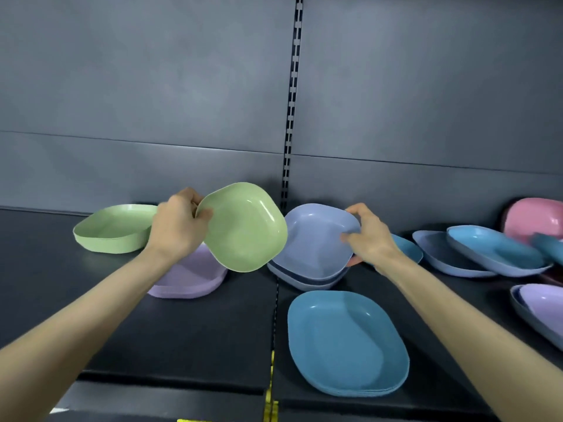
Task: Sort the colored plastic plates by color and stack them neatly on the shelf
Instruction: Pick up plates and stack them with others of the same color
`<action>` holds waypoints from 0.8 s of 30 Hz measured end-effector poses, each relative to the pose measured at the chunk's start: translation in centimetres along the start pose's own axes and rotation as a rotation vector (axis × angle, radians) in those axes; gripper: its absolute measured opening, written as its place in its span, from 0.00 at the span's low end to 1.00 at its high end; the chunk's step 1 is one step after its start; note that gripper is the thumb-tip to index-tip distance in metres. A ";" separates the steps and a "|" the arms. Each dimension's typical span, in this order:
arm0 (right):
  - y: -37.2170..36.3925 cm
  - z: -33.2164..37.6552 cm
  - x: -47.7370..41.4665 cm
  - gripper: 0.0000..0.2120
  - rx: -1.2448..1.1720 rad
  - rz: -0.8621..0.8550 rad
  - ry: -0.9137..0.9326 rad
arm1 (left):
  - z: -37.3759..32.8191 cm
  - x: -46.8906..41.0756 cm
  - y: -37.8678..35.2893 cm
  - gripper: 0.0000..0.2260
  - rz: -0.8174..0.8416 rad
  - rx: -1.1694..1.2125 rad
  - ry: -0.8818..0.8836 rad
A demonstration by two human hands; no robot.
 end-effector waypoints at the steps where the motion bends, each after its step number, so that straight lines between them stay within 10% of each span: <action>1: -0.3 -0.2 -0.3 0.13 0.023 0.000 -0.010 | 0.3 -0.3 -0.5 0.04 0.014 0.015 0.006; 13: -1.6 -2.6 -2.6 0.13 0.535 0.038 -0.042 | 1.6 -1.6 -4.5 0.03 0.102 0.050 0.051; 24: -1.6 -0.8 -2.3 0.27 0.277 0.132 0.106 | 0.5 -1.2 -4.0 0.04 0.073 0.092 0.014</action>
Point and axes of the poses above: each hand's wrist, its own x-axis away from the middle knuckle, its own y-axis out of the back of the hand, z = x × y, the point moved 6 cm from there along -x, towards the middle knuckle, and after that the axes turned 3 degrees about x, right-handed, at the moved point
